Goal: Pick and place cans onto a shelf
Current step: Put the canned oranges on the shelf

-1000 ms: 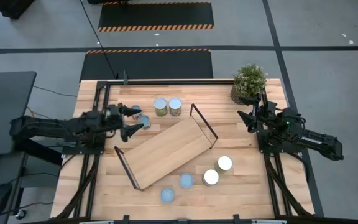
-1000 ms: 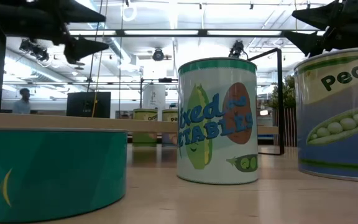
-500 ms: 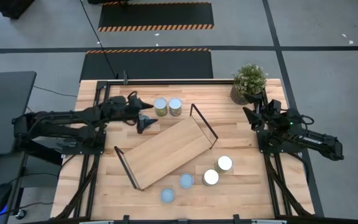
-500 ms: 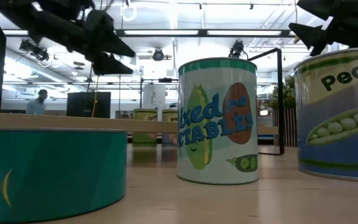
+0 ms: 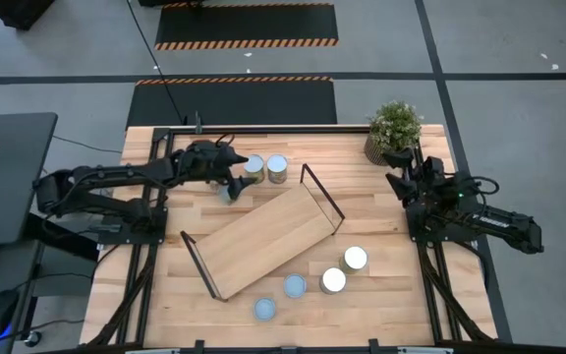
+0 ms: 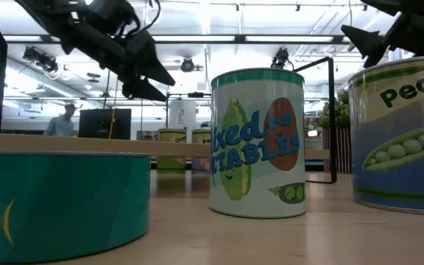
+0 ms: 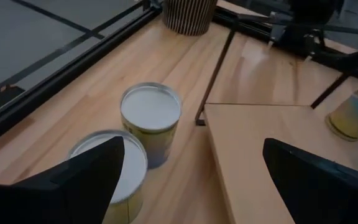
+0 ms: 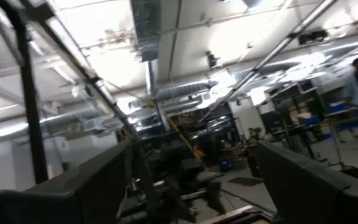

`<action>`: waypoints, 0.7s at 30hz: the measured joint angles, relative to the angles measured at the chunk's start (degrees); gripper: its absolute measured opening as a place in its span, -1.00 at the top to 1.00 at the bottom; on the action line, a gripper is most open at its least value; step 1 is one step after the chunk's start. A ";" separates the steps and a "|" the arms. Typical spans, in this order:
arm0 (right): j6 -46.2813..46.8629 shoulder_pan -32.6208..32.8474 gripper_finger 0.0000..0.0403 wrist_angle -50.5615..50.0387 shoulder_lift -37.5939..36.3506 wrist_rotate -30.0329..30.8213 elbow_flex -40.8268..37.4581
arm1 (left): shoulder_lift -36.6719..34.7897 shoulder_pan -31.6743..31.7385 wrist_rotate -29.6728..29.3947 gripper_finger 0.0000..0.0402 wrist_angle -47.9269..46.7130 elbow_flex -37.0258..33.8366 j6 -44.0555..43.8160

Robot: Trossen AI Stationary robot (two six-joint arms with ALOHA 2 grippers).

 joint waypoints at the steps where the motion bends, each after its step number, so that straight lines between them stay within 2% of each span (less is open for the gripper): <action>1: -0.21 0.00 -0.73 -0.02 0.42 0.04 0.00 | 0.89 0.29 0.02 -0.94 -0.94 0.80 0.03; 6: -4.57 -0.02 -0.73 -0.50 4.89 4.01 0.87 | 6.15 1.85 -0.03 -0.94 -6.63 6.33 2.09; 13: -13.36 -0.01 -0.73 -0.73 15.15 3.80 7.59 | 11.75 3.48 -0.13 -0.94 -13.65 12.61 2.91; 17: -17.43 -0.02 -0.73 -0.70 19.63 1.30 9.52 | 13.09 4.13 -0.11 -0.94 -18.76 14.62 2.96; 21: -17.92 0.04 -0.73 -2.82 22.26 -3.86 9.55 | 13.19 4.45 -0.19 -0.94 -23.99 15.12 3.48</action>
